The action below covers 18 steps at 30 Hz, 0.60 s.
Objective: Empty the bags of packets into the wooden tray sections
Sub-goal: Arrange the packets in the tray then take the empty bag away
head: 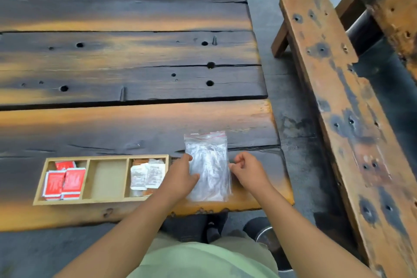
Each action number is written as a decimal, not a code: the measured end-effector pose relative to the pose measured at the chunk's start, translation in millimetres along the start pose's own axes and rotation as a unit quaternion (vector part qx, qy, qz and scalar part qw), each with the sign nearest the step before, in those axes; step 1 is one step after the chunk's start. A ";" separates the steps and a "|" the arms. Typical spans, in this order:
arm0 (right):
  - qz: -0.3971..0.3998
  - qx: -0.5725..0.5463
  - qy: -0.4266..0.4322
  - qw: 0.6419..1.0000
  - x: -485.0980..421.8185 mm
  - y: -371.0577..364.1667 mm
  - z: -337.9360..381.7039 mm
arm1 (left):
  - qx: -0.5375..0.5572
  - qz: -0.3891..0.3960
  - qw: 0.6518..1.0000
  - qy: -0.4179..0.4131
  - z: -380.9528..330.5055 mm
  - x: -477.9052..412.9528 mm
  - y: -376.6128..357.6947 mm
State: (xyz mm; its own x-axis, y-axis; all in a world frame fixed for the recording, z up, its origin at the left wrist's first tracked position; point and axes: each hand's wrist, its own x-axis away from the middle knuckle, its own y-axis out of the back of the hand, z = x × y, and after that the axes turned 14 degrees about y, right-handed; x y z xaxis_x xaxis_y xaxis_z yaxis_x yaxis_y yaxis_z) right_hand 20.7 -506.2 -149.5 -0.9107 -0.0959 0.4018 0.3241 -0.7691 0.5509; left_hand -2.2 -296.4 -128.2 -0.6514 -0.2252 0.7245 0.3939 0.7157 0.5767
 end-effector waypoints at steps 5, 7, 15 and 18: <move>0.049 0.037 -0.010 0.998 -15.0 -5.1 -9.1 | 0.011 -0.067 0.996 0.050 2.6 -4.0 -20.7; 0.038 0.040 -0.010 0.998 -19.9 -10.1 -10.3 | 0.104 -0.055 0.990 0.083 1.9 -8.5 -27.0; 0.014 0.031 -0.027 0.999 -31.9 -18.7 -15.8 | 0.244 -0.073 0.956 0.147 -10.4 -33.2 -51.6; 0.000 0.026 -0.036 0.999 -33.0 -24.6 -18.2 | 0.248 -0.060 0.957 0.135 -6.3 -37.3 -52.6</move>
State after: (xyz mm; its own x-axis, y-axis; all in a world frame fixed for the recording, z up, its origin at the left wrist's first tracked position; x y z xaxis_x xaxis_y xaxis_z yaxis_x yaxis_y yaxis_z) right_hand 38.1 -495.7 -189.6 -0.8903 -0.0497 0.4527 0.3397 -0.7344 0.5876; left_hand 5.5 -329.8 -183.2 -0.4553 -0.4400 0.7740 -0.0733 0.8849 0.4599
